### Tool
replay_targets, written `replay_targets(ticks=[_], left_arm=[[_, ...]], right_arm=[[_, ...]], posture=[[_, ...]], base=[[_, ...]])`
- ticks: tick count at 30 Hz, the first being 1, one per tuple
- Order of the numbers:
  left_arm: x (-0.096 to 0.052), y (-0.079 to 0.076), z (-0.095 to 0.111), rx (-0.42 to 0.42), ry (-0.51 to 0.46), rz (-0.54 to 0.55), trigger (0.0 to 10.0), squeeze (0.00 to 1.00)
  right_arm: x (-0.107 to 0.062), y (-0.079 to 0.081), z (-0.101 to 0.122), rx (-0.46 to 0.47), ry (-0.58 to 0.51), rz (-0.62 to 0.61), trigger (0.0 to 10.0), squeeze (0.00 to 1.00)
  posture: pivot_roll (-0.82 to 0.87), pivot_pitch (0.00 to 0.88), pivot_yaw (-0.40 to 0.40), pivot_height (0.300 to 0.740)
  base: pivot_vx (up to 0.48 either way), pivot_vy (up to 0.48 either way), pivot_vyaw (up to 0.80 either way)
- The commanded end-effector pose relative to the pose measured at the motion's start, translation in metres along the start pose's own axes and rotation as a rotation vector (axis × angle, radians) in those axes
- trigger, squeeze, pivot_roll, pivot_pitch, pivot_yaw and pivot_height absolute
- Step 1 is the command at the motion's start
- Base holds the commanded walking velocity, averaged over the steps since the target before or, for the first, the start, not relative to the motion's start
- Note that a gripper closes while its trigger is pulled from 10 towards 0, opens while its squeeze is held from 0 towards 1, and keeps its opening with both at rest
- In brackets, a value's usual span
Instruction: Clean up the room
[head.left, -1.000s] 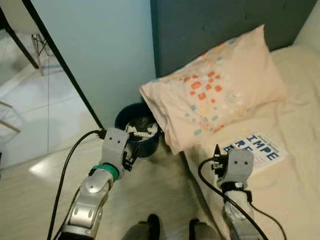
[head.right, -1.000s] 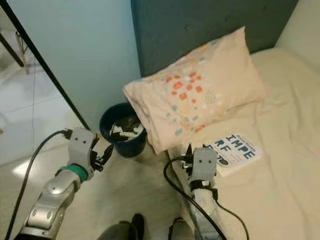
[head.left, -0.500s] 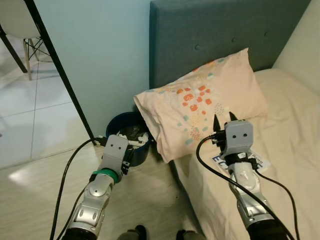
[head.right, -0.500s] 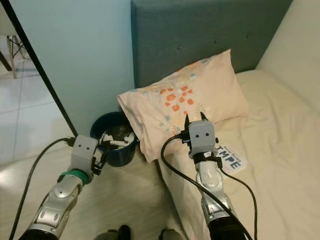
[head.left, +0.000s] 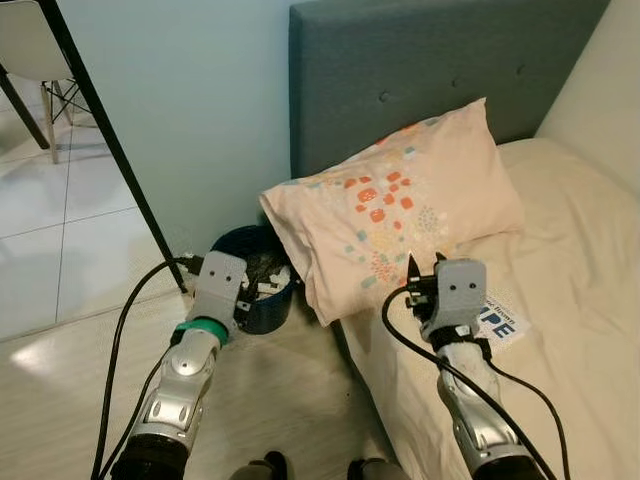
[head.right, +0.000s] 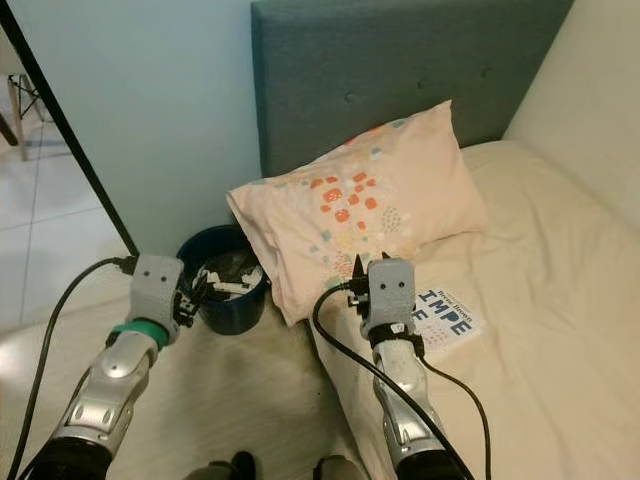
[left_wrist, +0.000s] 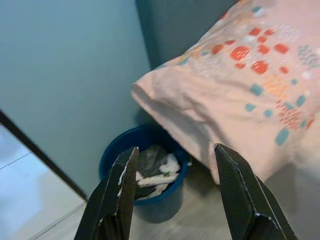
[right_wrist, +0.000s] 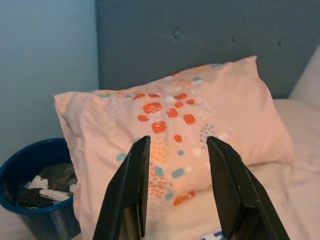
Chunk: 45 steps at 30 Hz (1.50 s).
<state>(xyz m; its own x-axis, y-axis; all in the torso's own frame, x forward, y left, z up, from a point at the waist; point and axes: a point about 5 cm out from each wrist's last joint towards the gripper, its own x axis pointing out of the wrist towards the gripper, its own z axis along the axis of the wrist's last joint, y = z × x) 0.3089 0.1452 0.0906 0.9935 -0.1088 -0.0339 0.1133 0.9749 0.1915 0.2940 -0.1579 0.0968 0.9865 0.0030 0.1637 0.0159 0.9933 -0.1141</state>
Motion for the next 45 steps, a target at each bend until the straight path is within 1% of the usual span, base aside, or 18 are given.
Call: replay_targets(ticks=[1, 3, 6, 12, 16, 27, 45], left_arm=[[-0.0013, -0.0017, -0.0014, -0.006, 0.002, -0.004, 10.0, 0.0], [-0.0011, -0.0037, -0.0001, -0.008, -0.006, -0.006, 10.0, 0.0], [-0.0008, -0.004, 0.0005, -0.009, -0.01, -0.006, 10.0, 0.0], [0.0001, 0.0017, 0.0008, -0.008, -0.02, 0.01, 10.0, 0.0], [-0.0004, 0.0016, 0.0009, -0.01, -0.021, 0.012, 10.0, 0.0], [-0.0037, 0.0004, -0.0009, -0.015, -0.015, 0.014, 10.0, 0.0], [-0.005, 0.0004, -0.0021, -0.013, -0.01, 0.011, 10.0, 0.0]], right_arm=[[-0.003, -0.004, -0.0028, 0.015, 0.019, -0.015, 10.0, 0.0], [-0.0029, -0.0075, -0.0026, 0.012, 0.019, -0.027, 10.0, 0.0], [-0.0026, -0.0087, -0.0025, 0.012, 0.019, -0.031, 10.0, 0.0], [-0.0004, -0.0111, -0.0018, 0.007, 0.017, -0.038, 10.0, 0.0], [-0.0006, -0.0109, -0.002, 0.007, 0.019, -0.038, 10.0, 0.0], [-0.002, -0.0102, -0.0038, 0.008, 0.028, -0.035, 10.0, 0.0], [-0.0029, -0.0095, -0.0068, 0.005, 0.039, -0.034, 10.0, 0.0]], posture=[[-0.17, 0.035, 0.045, 0.725], [-0.17, 0.035, 0.045, 0.725], [-0.17, 0.036, 0.045, 0.725], [-0.16, 0.041, 0.047, 0.725], [-0.15, 0.043, 0.046, 0.725], [-0.15, 0.047, 0.046, 0.725], [-0.15, 0.047, 0.049, 0.725]], base=[[0.0, 0.0, 0.0], [0.0, 0.0, 0.0], [0.0, 0.0, 0.0], [0.0, 0.0, 0.0], [0.0, 0.0, 0.0], [-0.262, 0.0, 0.0], [-0.286, 0.0, 0.0]])
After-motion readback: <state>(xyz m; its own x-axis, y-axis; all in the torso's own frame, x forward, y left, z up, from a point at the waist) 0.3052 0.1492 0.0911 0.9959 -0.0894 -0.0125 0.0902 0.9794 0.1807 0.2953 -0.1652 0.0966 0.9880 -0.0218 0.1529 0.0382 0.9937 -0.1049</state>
